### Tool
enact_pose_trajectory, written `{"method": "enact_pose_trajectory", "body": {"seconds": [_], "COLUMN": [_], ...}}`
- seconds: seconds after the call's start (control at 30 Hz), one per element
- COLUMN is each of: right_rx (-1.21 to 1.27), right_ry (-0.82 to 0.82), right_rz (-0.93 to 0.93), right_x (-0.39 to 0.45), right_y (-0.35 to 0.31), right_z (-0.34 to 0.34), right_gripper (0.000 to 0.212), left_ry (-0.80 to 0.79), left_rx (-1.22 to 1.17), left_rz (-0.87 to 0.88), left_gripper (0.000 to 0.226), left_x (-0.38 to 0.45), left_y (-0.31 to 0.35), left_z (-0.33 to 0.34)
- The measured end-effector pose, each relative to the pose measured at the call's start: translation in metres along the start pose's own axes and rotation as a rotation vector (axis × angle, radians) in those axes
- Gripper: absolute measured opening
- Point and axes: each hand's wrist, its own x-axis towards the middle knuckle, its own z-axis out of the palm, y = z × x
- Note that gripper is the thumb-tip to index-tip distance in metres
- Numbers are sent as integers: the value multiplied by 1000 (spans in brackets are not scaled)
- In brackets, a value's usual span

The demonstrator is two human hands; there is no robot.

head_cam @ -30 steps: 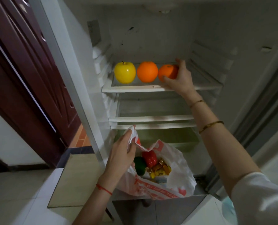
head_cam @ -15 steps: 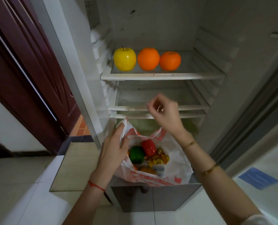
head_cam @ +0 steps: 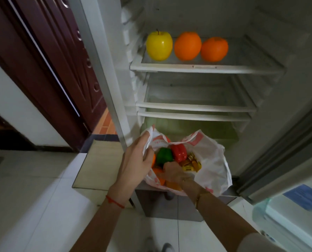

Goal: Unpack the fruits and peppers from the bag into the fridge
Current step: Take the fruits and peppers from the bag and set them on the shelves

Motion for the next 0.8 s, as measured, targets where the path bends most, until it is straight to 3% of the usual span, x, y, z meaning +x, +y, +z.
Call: {"method": "enact_pose_trajectory", "body": {"seconds": [0.17, 0.43, 0.57, 0.7, 0.8], "right_rx": [-129, 155, 121, 152, 112], "right_ry": [31, 43, 82, 64, 6], "right_rz": [49, 64, 120, 146, 153], "right_x": [5, -4, -3, -3, -2], "right_y": [-8, -3, 1, 2, -3], "right_z": [16, 22, 15, 16, 25], "right_gripper": [38, 44, 35, 49, 47], "left_ry": [1, -17, -36, -54, -64], "left_rx": [-29, -38, -48, -63, -75], "left_rz": [-8, 17, 32, 34, 33], "left_gripper": [50, 49, 50, 51, 50], "left_x": [-3, 0, 3, 4, 3], "left_y": [-2, -3, 1, 5, 8], "left_z": [-1, 1, 1, 2, 0]}}
